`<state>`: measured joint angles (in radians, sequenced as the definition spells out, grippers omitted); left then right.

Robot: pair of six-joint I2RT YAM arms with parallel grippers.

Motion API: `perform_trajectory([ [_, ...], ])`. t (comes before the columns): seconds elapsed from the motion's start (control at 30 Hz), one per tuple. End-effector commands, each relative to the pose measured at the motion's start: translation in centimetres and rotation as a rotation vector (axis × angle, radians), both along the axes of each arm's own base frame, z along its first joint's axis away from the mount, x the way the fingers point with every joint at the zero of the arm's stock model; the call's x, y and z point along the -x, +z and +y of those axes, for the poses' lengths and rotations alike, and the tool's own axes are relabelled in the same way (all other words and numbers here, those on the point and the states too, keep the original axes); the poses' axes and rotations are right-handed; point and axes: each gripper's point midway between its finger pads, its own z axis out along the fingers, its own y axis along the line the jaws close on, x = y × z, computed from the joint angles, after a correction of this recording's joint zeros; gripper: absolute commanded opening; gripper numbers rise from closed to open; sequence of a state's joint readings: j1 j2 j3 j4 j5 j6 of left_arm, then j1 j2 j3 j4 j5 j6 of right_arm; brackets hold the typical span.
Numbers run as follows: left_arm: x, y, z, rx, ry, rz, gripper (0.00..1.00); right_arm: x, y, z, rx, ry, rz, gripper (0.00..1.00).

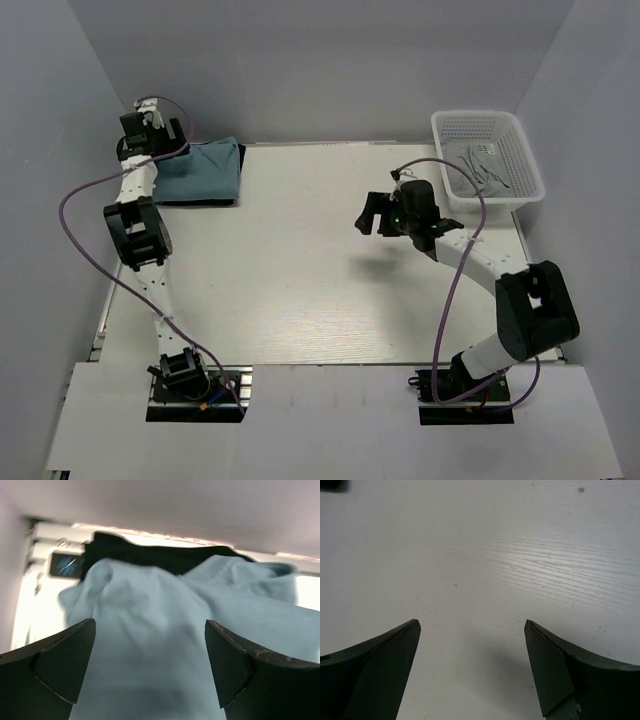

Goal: Fold and stack the t-shirts
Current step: Put the neatly folded tshirt into the corner of the board with the left arm

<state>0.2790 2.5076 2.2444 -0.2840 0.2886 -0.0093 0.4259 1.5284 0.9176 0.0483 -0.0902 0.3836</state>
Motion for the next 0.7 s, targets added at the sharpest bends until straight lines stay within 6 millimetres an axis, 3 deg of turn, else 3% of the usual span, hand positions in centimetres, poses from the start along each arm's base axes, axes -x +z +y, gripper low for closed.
perform_trajectory([
  [0.0, 4.0, 17.1, -1.1, -0.008, 0.119, -0.197, 1.0, 1.0, 2.4, 0.3, -0.031, 0.054, -0.067, 0.9],
  [0.03, 5.2, 17.7, -2.1, 0.041, 0.101, -0.194, 1.0, 1.6, 1.9, 0.2, -0.033, 0.054, -0.053, 0.9],
  [0.07, 6.4, 14.9, -4.1, 0.101, 0.063, -0.145, 1.0, 1.7, 1.8, 0.2, -0.048, 0.05, -0.052, 0.9],
  [0.1, 7.6, 14.7, -5.7, 0.153, 0.049, -0.136, 1.0, 2.1, 2.4, 0.2, -0.073, 0.04, -0.056, 0.9],
  [0.13, 8.8, 14.7, -7.1, 0.245, 0.078, -0.125, 1.0, 3.1, 0.7, -0.1, -0.067, 0.036, -0.018, 0.9],
  [0.17, 12.0, 14.4, -9.0, 0.284, 0.054, -0.1, 1.0, 3.1, 1.2, -0.1, -0.091, 0.024, -0.035, 0.9],
  [0.2, 13.6, 14.7, -11.7, 0.297, 0.016, -0.098, 1.0, 3.4, 2.4, -0.2, -0.11, 0.023, -0.065, 0.9],
  [0.23, 16.6, 10.5, -13.5, 0.336, 0.045, -0.007, 1.0, 4.5, 1.2, -0.5, -0.104, 0.031, -0.043, 0.9],
  [0.27, 19.7, 14.2, -15.3, 0.335, 0.02, -0.099, 1.0, 4.8, 1.2, -0.5, -0.109, 0.034, -0.044, 0.9],
  [0.3, 21.2, 15.2, -18.2, 0.344, -0.024, -0.165, 1.0, 5.4, 1.2, -1.0, -0.118, 0.025, -0.046, 0.9],
  [0.33, 24.3, 11.0, -19.8, 0.386, -0.027, -0.09, 1.0, 5.9, 1.3, -1.2, -0.128, 0.014, -0.061, 0.9],
  [0.37, 26.0, 10.7, -20.5, 0.391, -0.025, -0.095, 1.0, 6.6, 0.4, -1.6, -0.134, -0.007, -0.032, 0.9],
  [0.4, 28.8, 11.9, -22.1, 0.414, -0.059, -0.119, 1.0, 6.9, 1.0, -1.8, -0.142, -0.007, -0.052, 0.9],
  [0.43, 31.3, 8.4, -22.6, 0.425, -0.054, -0.044, 1.0, 7.2, 1.5, -2.0, -0.15, -0.017, -0.07, 0.9],
  [0.47, 32.7, 7.5, -22.9, 0.447, -0.046, -0.037, 1.0, 8.1, 0.6, -2.4, -0.16, -0.034, -0.049, 0.9],
  [0.5, 35.5, 5.9, -23.4, 0.472, -0.057, -0.03, 1.0, 8.1, 1.3, -2.5, -0.176, -0.034, -0.085, 0.9],
  [0.6, 38.4, 5.4, -24.4, 0.508, -0.117, -0.057, 1.0, 9.1, 1.1, -2.5, -0.208, -0.022, -0.097, 0.9],
  [0.67, 39.3, 6.5, -23.7, 0.482, -0.105, -0.083, 1.0, 10.0, 1.1, -2.2, -0.23, 0.009, -0.098, 0.9],
])
